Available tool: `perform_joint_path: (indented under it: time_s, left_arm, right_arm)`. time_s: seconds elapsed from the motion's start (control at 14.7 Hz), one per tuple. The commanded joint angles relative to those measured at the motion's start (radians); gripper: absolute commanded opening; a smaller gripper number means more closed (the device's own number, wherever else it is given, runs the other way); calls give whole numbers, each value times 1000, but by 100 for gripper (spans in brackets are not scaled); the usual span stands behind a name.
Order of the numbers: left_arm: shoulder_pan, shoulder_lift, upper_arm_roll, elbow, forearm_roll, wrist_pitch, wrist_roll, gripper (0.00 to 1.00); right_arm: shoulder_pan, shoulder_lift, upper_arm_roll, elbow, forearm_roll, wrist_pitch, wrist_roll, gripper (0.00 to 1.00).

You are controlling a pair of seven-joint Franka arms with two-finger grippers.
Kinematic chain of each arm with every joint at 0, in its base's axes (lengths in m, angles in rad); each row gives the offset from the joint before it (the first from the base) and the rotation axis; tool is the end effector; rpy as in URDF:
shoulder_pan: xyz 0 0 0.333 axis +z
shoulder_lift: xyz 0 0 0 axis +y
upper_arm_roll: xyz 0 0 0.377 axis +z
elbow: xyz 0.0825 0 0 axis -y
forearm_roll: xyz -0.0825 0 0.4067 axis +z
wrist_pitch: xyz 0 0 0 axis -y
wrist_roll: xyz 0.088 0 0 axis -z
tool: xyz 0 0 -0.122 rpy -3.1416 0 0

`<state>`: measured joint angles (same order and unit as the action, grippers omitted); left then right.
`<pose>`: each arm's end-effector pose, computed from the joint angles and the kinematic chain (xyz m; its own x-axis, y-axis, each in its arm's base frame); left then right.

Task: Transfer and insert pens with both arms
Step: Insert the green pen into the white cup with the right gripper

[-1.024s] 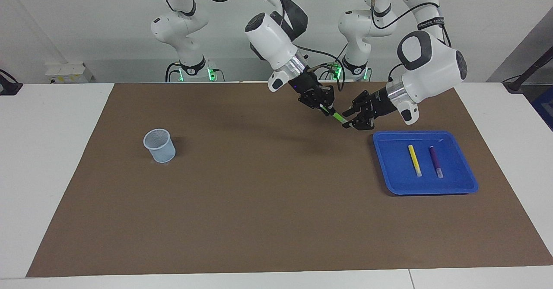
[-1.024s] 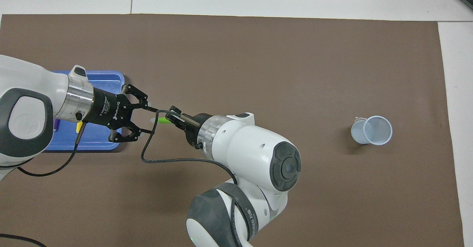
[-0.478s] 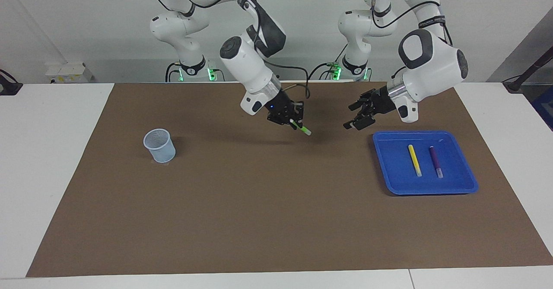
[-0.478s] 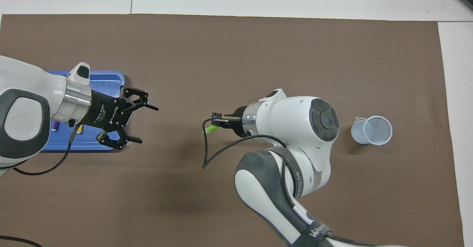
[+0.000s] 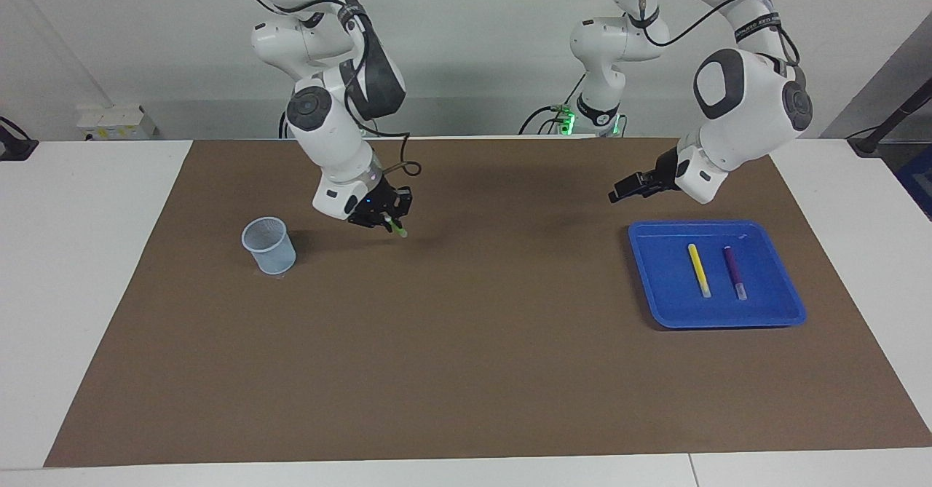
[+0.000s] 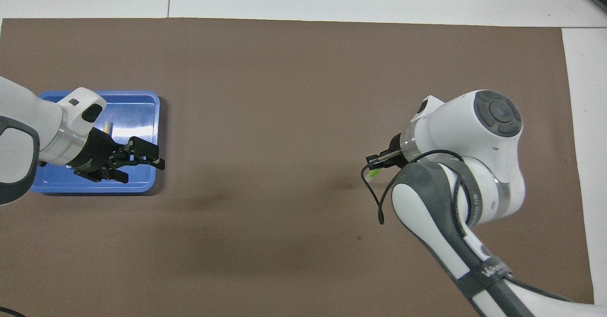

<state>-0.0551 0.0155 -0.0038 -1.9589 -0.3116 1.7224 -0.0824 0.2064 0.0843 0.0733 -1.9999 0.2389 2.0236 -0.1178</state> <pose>0.5487 -0.0653 0.4895 0.9580 0.0682 -0.2784 0.1435 -0.9549 0.2600 0.5628 0.1783 0.4487 0.9569 0.2867 -0.0464 0.2703 -0.9375 -0.2191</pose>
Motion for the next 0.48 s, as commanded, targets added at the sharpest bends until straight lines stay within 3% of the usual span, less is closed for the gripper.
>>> perform_joint_path:
  time_s: [0.0,0.14,0.41]
  left_arm:
    - [9,-3,-4,28,113,0,178,100]
    - [11,1,-2,37,190,44,265,100]
    - [69,18,-2,34,209,161,322,100]
  right_arm:
    - [-102,-38,14,56,-84,-158,-120,0]
    - [-145,-38,16,96,-195,-219,-233,0]
    - [-168,-38,14,154,-295,-356,-296,0]
